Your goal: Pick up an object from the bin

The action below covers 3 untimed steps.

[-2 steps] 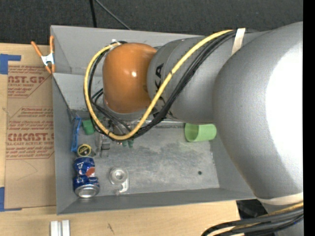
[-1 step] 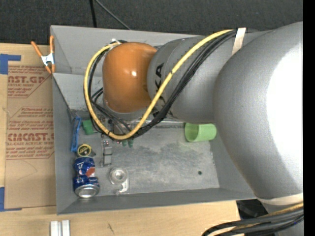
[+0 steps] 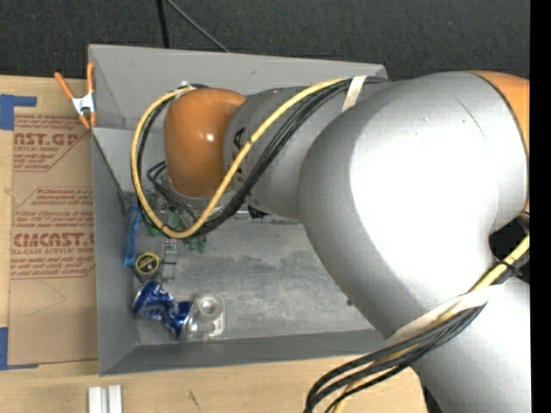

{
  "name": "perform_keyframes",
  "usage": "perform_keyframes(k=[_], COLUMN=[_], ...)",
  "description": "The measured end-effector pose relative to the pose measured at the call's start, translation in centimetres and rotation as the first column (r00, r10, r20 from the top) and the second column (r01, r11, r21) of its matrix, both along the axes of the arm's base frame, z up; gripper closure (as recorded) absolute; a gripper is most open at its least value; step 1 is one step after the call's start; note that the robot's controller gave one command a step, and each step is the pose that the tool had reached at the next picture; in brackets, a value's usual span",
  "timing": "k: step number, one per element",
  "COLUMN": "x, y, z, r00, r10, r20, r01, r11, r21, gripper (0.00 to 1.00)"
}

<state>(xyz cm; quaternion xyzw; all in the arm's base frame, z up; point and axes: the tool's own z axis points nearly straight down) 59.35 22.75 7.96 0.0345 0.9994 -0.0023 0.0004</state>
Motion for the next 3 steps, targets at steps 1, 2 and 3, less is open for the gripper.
perform_keyframes(k=[1, 2, 3], x=[-9.1, -11.1, -11.2], y=[-1.4, -2.8, -2.7], z=[3.1, -0.8, -0.6], r00=[1.000, 0.986, 0.986], r10=[-0.006, 0.164, 0.165], r20=[-0.003, 0.002, -0.002], r01=[0.006, -0.164, -0.165], r11=[1.000, 0.986, 0.986], r21=[0.004, 0.007, 0.009], gripper=[0.00, 0.00, 1.00])
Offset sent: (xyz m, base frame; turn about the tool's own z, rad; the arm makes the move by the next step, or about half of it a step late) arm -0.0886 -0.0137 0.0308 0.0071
